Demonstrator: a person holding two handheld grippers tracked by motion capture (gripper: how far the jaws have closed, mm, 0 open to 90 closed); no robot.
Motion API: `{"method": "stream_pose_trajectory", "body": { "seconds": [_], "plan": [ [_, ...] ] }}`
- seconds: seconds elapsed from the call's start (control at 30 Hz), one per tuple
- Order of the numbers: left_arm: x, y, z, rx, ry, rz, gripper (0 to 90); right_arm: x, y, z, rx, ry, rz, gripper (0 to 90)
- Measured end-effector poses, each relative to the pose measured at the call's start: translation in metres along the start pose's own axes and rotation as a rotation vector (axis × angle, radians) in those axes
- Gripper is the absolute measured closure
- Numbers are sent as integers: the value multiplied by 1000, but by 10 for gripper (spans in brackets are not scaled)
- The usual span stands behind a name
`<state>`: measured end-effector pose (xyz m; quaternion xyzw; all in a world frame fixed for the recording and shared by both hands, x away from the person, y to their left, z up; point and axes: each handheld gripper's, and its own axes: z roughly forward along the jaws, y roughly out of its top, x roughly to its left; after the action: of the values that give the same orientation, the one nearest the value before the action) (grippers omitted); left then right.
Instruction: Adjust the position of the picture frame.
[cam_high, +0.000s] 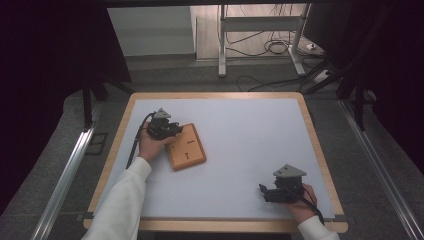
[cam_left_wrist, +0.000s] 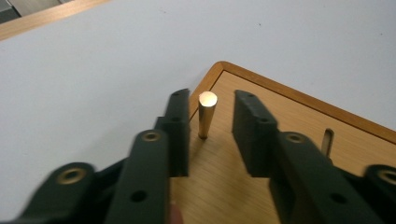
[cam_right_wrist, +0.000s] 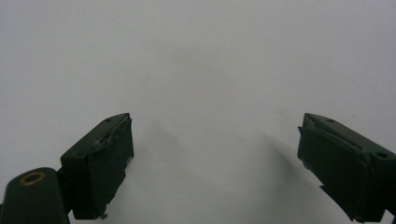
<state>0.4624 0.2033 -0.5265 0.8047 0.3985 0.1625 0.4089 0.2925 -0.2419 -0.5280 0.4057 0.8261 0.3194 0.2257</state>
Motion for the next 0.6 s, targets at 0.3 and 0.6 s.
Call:
{"method": "stream_pose_trajectory", "body": {
  "seconds": [0.3, 0.6],
  "plan": [
    [5, -2, 6, -2, -15, -18, 847, -1, 0, 1, 2, 2, 5, 105],
    [2, 4, 1, 18, -1, -62, 849, -2, 0, 0, -1, -2, 4, 106]
  ]
}}
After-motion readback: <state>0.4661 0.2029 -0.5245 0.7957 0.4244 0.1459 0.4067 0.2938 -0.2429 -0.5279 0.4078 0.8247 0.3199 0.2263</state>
